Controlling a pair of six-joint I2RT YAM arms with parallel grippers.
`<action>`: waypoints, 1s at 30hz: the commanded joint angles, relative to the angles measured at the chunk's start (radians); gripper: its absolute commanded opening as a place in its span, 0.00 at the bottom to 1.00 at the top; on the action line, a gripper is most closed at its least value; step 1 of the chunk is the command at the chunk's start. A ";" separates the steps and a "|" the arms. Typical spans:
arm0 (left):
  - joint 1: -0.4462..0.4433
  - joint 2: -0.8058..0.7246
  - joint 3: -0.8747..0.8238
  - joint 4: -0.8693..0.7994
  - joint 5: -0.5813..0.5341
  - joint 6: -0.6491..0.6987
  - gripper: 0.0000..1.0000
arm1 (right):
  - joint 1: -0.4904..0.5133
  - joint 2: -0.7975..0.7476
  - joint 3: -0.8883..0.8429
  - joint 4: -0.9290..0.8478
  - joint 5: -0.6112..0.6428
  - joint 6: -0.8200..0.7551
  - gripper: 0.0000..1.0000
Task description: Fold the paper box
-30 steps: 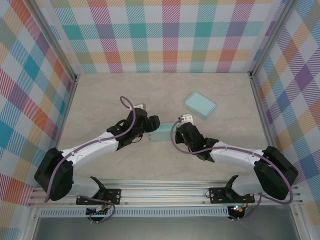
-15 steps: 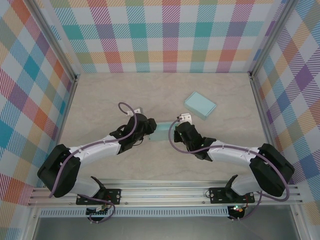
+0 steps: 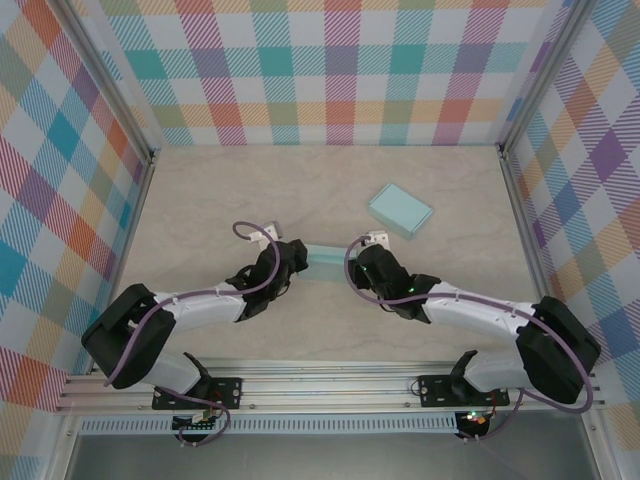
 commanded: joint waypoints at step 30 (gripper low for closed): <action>-0.049 0.139 -0.054 -0.173 -0.045 -0.045 0.09 | -0.141 0.197 0.265 -0.254 -0.270 0.228 0.80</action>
